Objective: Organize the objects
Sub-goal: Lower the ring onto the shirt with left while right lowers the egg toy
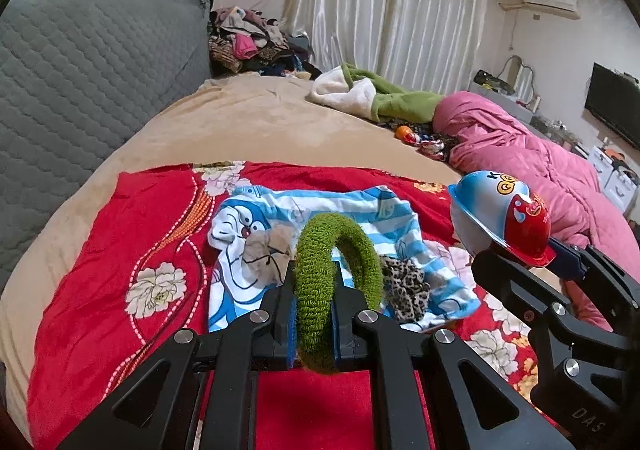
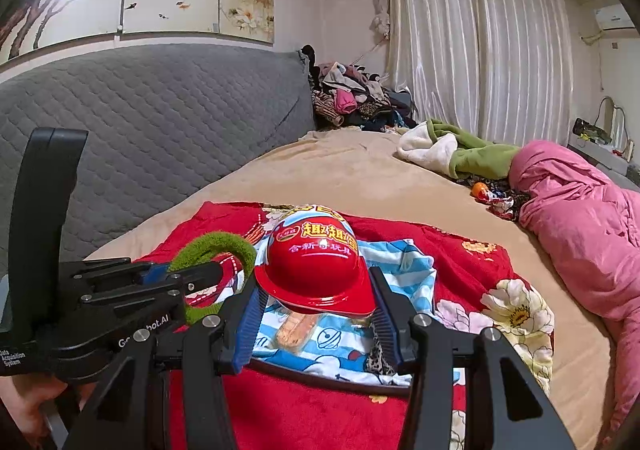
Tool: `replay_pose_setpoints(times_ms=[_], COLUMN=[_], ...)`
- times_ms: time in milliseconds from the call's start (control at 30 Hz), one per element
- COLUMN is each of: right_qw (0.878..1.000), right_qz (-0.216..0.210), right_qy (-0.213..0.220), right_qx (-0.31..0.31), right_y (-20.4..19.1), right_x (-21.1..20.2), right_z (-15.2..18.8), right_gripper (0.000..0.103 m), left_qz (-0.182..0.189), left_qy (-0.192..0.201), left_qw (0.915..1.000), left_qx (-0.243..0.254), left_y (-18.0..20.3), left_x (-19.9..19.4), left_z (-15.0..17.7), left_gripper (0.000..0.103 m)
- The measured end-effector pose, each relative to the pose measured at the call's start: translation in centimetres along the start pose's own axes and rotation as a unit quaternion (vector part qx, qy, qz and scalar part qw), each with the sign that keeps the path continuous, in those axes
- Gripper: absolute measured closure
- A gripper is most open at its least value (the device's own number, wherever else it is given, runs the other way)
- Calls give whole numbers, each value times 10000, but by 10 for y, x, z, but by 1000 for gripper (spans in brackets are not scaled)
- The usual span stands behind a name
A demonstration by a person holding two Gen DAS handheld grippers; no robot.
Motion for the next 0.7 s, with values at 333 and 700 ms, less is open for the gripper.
replay_pose_setpoints(times_ms=[333, 700], right_qw=[10000, 9996], right_qz=[-52, -131], right_qy=[-17, -182], right_qx=[47, 171], right_y=[1, 2], right_x=[26, 58], right_z=[4, 27], right_gripper=[53, 53], left_qz=[-52, -48], left_qy=[-72, -203], left_qw=[10000, 9998], left_qx=[-12, -27], left_y=[-13, -20], left_x=[30, 65], left_z=[4, 18], left_gripper=[91, 91])
Point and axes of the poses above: each gripper's, at about its wrist camera, not at the fingertips, and x roughly the way its jaws point, y to its right, z to its underside, the point moved 9 cm from there along x, roughly the way its jaws point, and after that the axes turned 13 degrees about y, right-handed, at the moved point
